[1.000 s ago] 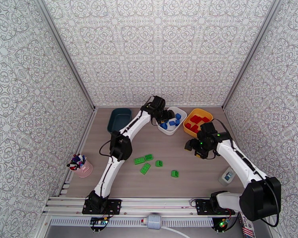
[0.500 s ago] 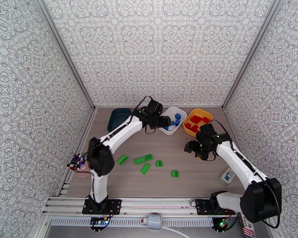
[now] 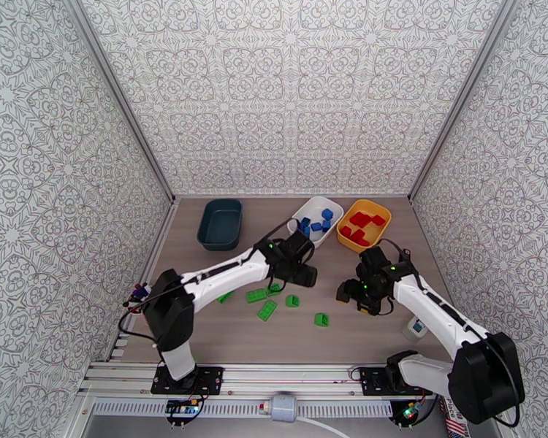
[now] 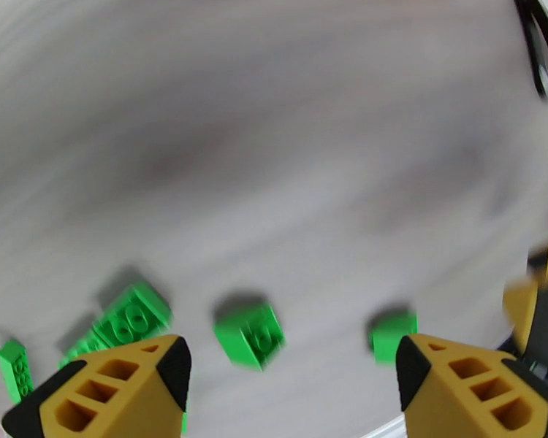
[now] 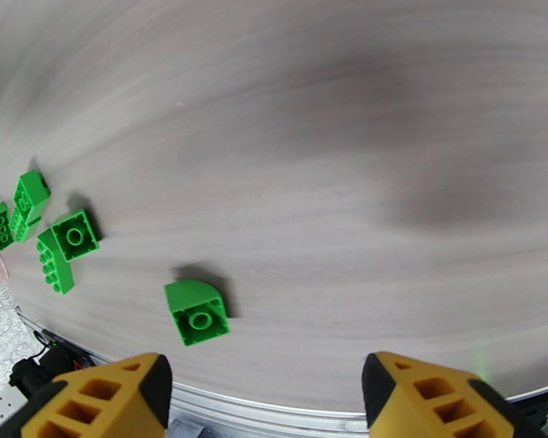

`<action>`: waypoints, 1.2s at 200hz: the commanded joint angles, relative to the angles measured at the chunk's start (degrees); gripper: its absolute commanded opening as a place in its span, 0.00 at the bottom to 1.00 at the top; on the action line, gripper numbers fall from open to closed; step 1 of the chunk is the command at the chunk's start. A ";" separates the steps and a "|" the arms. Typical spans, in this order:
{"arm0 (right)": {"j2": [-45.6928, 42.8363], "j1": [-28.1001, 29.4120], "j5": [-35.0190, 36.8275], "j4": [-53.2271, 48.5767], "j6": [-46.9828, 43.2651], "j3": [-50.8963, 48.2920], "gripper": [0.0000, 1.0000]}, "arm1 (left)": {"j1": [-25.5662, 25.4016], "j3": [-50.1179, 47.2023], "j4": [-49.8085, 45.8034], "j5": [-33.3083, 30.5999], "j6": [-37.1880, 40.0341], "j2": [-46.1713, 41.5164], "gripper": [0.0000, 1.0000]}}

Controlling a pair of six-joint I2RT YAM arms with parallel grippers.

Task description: Sort the legos into containers by color

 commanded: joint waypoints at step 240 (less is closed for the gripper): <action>-24.51 -0.21 2.41 -17.86 7.52 -1.72 0.84 | -11.06 6.30 1.02 -3.10 13.17 22.01 0.77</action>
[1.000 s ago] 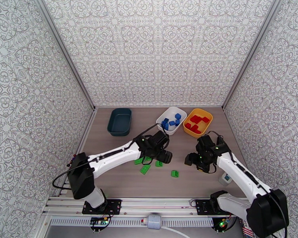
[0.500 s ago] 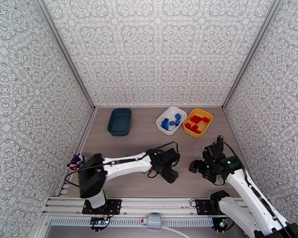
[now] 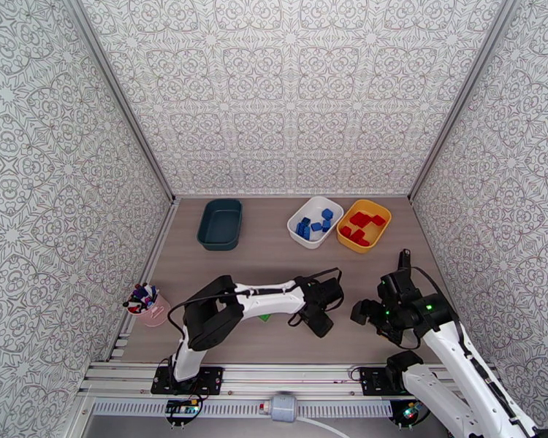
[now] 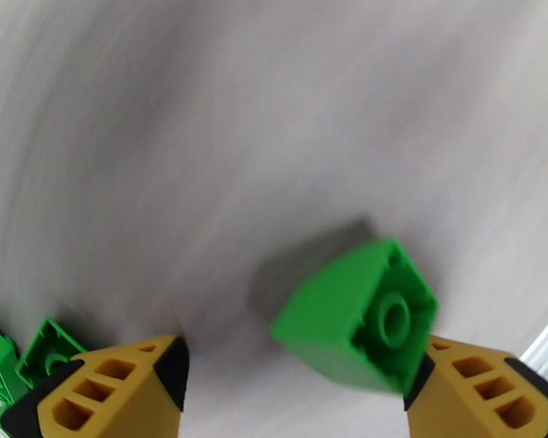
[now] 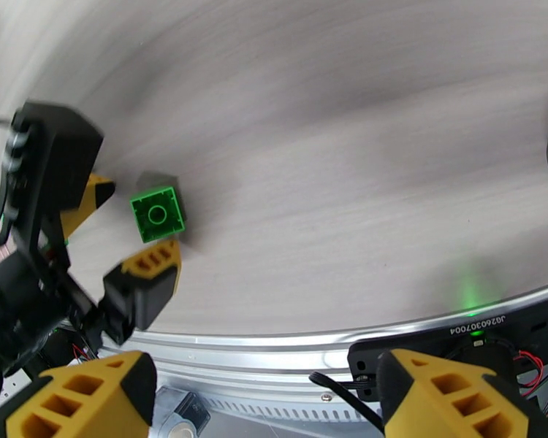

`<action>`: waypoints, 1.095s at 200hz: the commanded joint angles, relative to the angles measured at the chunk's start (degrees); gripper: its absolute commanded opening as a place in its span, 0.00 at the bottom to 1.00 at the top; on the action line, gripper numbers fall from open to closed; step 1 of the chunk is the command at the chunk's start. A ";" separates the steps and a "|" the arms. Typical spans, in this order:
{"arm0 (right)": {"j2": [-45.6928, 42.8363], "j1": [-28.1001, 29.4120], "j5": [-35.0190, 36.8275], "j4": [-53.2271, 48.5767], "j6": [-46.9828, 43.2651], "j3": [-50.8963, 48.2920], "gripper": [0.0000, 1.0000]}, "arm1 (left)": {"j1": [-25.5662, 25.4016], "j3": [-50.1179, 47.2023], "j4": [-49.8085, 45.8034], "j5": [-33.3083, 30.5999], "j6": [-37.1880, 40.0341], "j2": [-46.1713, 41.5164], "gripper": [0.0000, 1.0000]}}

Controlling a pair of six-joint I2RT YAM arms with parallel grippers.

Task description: Sort the legos into containers by color

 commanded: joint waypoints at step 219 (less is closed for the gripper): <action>18.65 4.52 -8.04 21.16 3.30 8.14 0.75 | 10.52 4.09 -0.59 0.65 -6.49 -10.57 0.30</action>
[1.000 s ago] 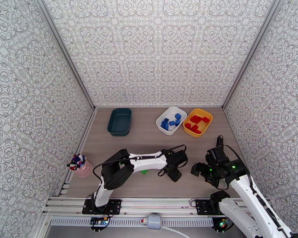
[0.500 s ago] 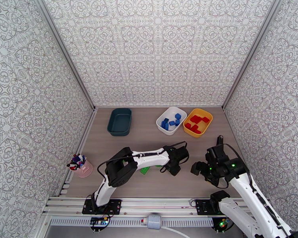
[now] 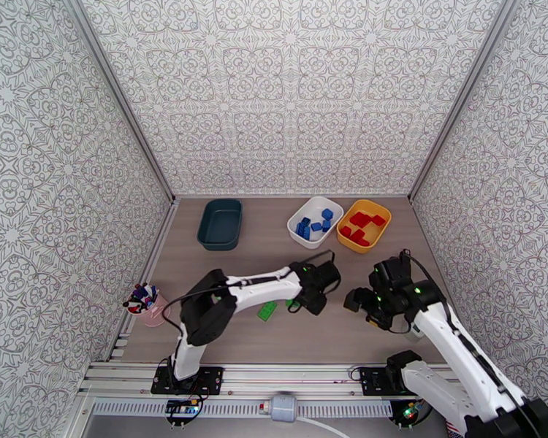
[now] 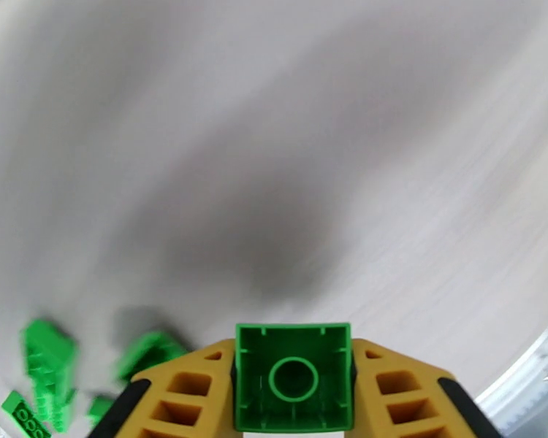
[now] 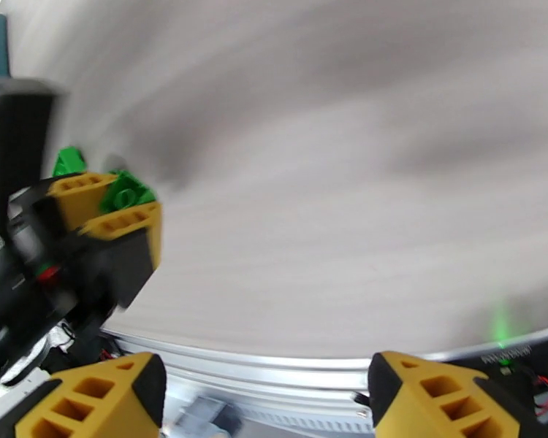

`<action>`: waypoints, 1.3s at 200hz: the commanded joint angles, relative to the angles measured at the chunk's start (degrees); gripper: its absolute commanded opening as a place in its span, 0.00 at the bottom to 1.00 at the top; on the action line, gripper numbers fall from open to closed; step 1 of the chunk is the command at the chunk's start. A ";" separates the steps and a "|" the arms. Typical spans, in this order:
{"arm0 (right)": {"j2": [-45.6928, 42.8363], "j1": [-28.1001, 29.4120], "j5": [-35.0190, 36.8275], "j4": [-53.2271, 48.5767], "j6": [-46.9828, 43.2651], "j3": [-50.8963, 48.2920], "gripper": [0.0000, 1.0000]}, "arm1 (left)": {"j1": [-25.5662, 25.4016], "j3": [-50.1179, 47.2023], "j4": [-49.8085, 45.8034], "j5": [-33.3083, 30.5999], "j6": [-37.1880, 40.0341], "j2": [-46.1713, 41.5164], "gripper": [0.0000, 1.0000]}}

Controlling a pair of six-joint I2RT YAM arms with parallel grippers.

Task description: Sort the legos into containers by color

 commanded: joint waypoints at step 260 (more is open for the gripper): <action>51.40 14.63 -3.76 5.16 -5.77 53.50 0.73 | 51.98 20.23 -7.65 3.12 -4.47 5.09 0.71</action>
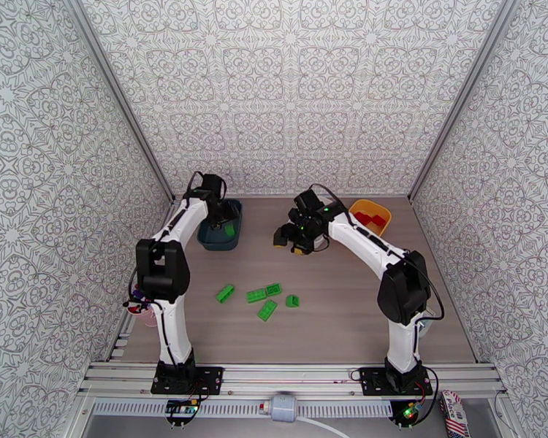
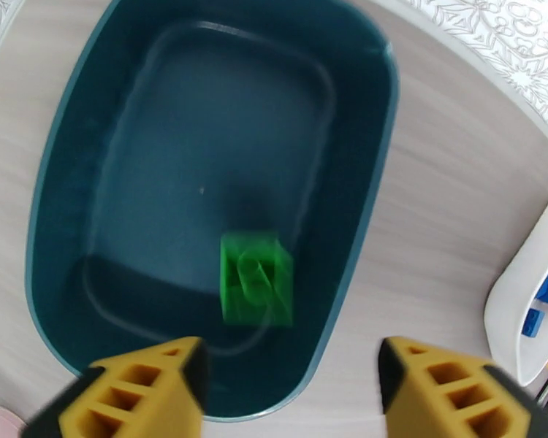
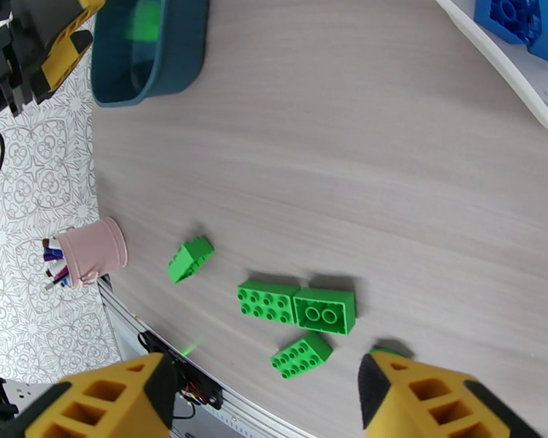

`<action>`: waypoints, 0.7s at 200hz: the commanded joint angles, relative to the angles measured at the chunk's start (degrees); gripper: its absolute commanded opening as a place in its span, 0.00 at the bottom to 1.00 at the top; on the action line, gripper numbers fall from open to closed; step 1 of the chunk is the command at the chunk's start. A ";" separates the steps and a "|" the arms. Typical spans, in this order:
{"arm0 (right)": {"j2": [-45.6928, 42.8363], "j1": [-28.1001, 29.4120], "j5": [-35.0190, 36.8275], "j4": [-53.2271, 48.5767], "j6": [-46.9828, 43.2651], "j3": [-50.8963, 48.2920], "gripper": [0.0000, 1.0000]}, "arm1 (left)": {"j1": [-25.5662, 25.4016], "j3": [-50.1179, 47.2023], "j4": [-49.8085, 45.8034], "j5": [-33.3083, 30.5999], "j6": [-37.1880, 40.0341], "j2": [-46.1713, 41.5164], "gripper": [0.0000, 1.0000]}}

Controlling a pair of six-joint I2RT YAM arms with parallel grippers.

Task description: Sort the legos into containers by color

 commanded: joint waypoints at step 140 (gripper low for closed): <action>-28.33 -2.56 12.45 1.37 4.73 -40.65 0.75 | -32.10 -34.84 6.49 6.84 6.12 -24.28 0.69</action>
